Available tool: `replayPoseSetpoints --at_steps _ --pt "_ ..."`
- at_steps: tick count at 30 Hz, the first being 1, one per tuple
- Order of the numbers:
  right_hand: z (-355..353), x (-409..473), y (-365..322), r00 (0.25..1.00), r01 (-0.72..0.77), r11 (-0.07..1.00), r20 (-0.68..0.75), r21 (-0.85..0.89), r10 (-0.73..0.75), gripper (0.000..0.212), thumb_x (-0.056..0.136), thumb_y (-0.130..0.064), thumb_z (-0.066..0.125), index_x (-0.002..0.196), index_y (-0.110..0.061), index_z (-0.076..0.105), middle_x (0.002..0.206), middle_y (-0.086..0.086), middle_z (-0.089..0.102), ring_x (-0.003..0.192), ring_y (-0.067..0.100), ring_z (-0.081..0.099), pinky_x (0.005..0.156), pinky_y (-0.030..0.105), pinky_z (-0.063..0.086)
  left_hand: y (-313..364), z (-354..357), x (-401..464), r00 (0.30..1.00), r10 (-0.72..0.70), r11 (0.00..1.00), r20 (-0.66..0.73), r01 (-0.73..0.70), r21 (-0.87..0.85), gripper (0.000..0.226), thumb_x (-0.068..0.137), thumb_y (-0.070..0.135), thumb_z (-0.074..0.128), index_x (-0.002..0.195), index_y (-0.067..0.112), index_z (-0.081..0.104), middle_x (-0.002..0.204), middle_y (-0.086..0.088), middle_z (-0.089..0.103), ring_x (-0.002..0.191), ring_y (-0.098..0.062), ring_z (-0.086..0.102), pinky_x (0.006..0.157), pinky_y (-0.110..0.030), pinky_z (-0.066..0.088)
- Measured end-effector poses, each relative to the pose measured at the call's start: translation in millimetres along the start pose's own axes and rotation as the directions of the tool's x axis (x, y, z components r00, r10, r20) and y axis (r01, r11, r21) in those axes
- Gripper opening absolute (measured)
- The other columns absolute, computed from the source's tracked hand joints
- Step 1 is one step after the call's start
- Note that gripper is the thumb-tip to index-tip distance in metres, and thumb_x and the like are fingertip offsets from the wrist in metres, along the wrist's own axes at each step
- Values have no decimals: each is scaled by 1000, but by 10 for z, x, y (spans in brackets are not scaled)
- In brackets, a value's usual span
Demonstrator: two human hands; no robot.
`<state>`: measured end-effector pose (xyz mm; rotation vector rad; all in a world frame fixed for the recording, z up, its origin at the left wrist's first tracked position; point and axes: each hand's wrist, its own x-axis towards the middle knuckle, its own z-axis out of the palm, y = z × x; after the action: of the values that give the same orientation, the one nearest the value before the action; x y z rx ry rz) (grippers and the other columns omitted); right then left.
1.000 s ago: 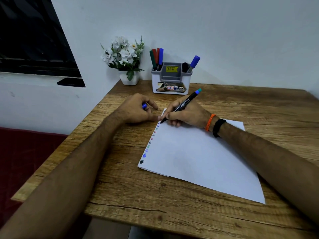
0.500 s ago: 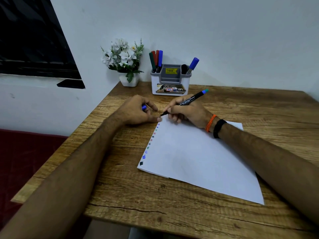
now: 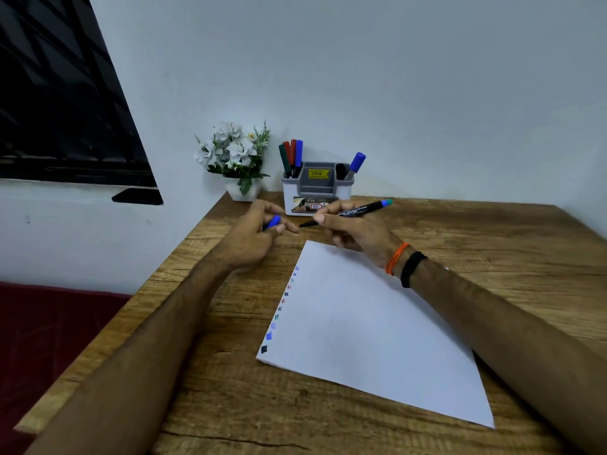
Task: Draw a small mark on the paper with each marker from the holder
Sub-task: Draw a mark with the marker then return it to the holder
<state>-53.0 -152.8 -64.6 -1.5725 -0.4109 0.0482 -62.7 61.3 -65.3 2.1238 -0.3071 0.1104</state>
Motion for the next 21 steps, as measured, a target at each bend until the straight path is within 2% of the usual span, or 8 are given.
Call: replayPoseSetpoints --at_steps 3,6,8,10,13,16,18,21 --pt "-38 -14 -39 999 -31 996 26 83 29 14 92 -21 65 96 -14 76 75 2 67 55 11 54 51 19 44 18 16 13 998 42 994 -48 -46 -99 21 94 4 56 99 24 50 87 17 73 87 -12 66 74 -29 53" --pt "-71 -22 -83 998 -47 991 46 124 42 20 95 -22 59 100 -16 77 80 2 70 58 12 53 54 19 44 50 8 16 992 113 985 -63 -120 -127 17 89 3 64 97 17 63 92 5 74 85 -10 67 72 -26 55" --pt "-79 -22 -99 996 -68 984 69 163 57 26 89 -26 58 103 -15 76 83 3 70 58 12 53 54 19 44 76 6 6 987 140 982 -83 -149 -117 16 88 4 66 99 16 70 94 -4 71 81 -11 64 71 -24 56" --pt "-90 -16 -98 995 -80 980 75 184 67 35 81 -28 54 104 -13 76 84 5 70 58 12 53 53 20 44 86 8 1 982 151 982 -110 -162 -97 17 88 7 67 99 19 72 94 -7 70 79 -14 63 68 -22 56" --pt "-104 -5 -65 995 -78 983 71 165 67 37 80 -28 53 105 -12 76 85 6 70 58 12 53 54 20 44 82 14 7 980 156 983 -119 -167 -81 18 88 12 68 98 27 73 95 -7 72 80 -23 63 68 -28 53" --pt "-102 6 -25 996 -70 989 72 134 61 30 89 -23 55 108 -10 74 87 9 73 57 13 55 54 19 46 84 33 -5 981 168 980 -93 -176 -96 21 88 12 68 98 30 73 95 -6 73 79 -24 63 71 -32 51" --pt "-81 12 -2 998 -35 995 64 94 29 21 95 -16 58 108 -8 73 90 13 75 55 14 58 53 20 47 89 51 -11 982 173 979 -69 -179 -94 20 88 12 68 100 28 72 99 0 73 87 -17 66 75 -25 52" --pt "-35 17 22 999 25 999 40 27 -26 9 90 -15 68 96 -9 70 84 14 76 48 13 61 47 20 47 110 86 -6 984 164 975 -65 -172 -138 17 87 11 68 102 18 72 99 -1 72 86 -4 65 73 -15 48"
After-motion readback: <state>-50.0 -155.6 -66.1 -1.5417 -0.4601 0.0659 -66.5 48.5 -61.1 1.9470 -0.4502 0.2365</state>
